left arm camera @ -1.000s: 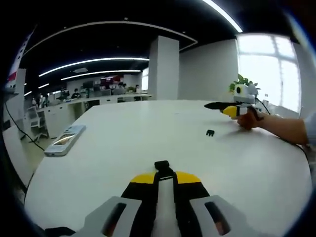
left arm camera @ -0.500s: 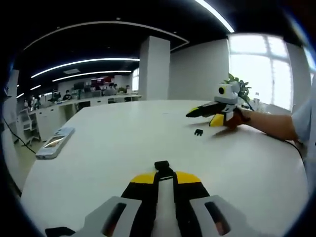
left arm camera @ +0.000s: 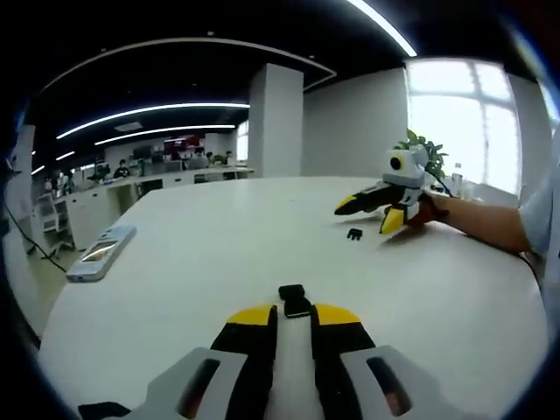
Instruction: Snap the two parts of the plastic buckle together until the buckle closes and remains connected.
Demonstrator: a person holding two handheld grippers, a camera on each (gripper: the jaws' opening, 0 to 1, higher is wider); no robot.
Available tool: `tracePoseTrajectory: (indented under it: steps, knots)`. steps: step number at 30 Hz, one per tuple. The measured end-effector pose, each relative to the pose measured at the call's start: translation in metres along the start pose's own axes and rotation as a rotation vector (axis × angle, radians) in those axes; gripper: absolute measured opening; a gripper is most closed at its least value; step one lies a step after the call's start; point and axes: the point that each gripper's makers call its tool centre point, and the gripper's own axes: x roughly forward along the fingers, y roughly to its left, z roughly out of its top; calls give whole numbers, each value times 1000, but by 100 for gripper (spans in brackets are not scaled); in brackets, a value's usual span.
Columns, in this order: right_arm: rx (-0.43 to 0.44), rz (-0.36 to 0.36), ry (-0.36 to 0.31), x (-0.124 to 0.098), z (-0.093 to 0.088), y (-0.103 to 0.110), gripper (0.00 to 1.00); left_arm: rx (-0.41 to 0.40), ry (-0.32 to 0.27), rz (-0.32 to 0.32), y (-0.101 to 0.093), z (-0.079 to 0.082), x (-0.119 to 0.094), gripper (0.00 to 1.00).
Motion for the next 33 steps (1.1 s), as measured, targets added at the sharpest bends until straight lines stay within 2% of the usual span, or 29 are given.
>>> tracePoseTrajectory:
  steps: [16, 29, 33]
  knots:
    - [-21, 15, 19, 1, -3, 3, 51, 2, -2, 6, -1, 1, 0, 16]
    - [-61, -2, 57, 3, -11, -2, 35, -5, -3, 7, -1, 1, 1, 15]
    - [-59, 33, 48, 3, -10, 1, 26, -4, -3, 7, -1, 1, 1, 15]
